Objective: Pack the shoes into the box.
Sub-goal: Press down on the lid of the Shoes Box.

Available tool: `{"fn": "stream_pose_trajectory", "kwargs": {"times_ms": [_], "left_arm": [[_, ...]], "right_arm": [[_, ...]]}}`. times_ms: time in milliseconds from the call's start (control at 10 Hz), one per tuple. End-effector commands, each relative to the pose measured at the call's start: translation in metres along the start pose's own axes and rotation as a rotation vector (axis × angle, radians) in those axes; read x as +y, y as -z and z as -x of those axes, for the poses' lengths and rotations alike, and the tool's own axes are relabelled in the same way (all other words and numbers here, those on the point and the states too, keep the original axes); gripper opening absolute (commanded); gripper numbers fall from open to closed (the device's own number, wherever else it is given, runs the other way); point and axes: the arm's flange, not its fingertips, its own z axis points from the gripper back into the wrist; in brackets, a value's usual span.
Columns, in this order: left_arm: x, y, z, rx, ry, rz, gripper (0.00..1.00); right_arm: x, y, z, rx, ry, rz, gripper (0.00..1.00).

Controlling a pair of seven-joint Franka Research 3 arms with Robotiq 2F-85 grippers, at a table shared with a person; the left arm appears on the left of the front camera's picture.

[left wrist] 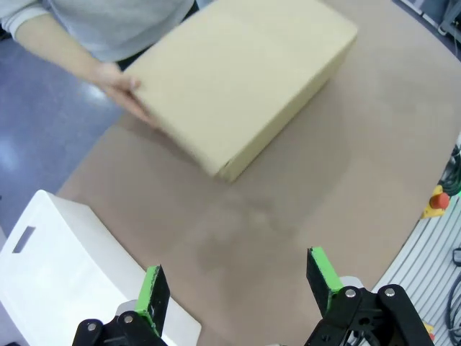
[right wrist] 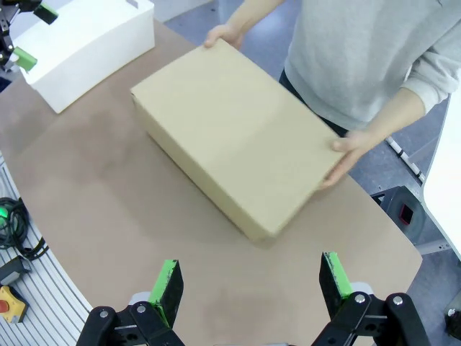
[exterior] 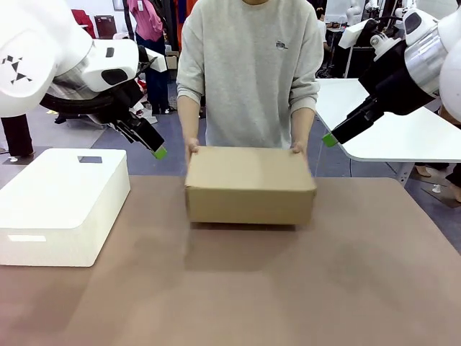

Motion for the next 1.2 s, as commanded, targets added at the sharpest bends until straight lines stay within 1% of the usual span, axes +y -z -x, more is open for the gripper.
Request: {"fn": "stream_pose_trajectory", "kwargs": {"times_ms": [0, 1100], "left_arm": [[0.0014, -0.0018, 0.0017, 0.004, -0.008, 0.004, 1.00], [0.0014, -0.0018, 0.0017, 0.004, -0.008, 0.004, 1.00]], "right_arm": [[-0.0002, 0.0001, -0.0048, -0.007, 0.016, 0.013, 1.00], [-0.0002, 0.0001, -0.0048, -0.007, 0.016, 0.013, 1.00]]}}
